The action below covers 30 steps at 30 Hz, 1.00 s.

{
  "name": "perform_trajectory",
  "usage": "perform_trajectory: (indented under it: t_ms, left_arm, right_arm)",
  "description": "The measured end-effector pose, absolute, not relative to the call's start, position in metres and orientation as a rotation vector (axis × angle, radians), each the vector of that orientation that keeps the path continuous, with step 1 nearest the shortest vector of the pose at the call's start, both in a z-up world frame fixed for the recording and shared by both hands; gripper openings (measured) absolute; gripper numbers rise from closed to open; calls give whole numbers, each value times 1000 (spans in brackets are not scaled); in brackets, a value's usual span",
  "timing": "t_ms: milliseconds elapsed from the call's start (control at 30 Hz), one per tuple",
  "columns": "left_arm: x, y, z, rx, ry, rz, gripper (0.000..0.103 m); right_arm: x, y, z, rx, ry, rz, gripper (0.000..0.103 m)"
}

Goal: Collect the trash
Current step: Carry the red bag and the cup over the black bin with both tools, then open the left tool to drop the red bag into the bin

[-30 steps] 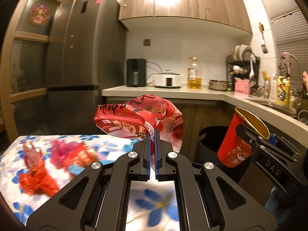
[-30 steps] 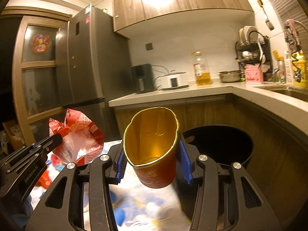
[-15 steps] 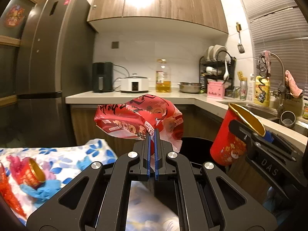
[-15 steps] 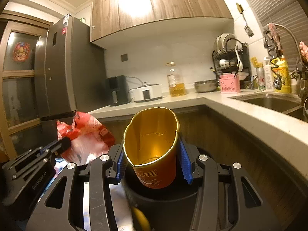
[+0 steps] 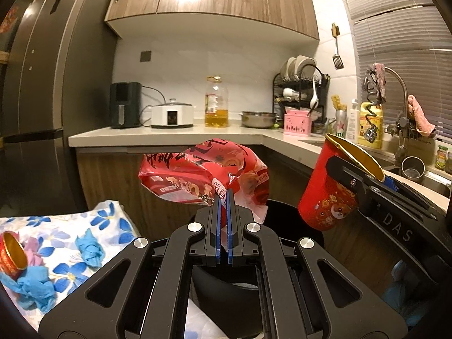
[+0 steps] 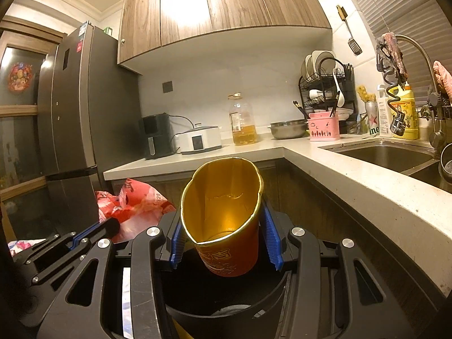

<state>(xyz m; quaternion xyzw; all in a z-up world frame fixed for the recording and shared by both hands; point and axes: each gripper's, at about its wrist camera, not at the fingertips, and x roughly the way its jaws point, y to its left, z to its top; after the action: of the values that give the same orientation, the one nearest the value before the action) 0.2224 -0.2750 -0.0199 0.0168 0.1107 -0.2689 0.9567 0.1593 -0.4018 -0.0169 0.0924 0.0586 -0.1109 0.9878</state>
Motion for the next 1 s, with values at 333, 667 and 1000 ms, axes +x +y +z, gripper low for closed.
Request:
perform_trajectory:
  t_ms: [333,667,1000]
  left_arm:
    - [240,-283,-32,37,261,-561,2]
    - [253,-285,-42,30,285,-583,2]
    - [264,-293,-54,42,315,-615,4]
  right_arm:
    - [178,-404,-24,183,153,-203,48]
    - [192,-406,-32,181,172,-194,51]
    - [197,-414,-41,210,185,-198,63]
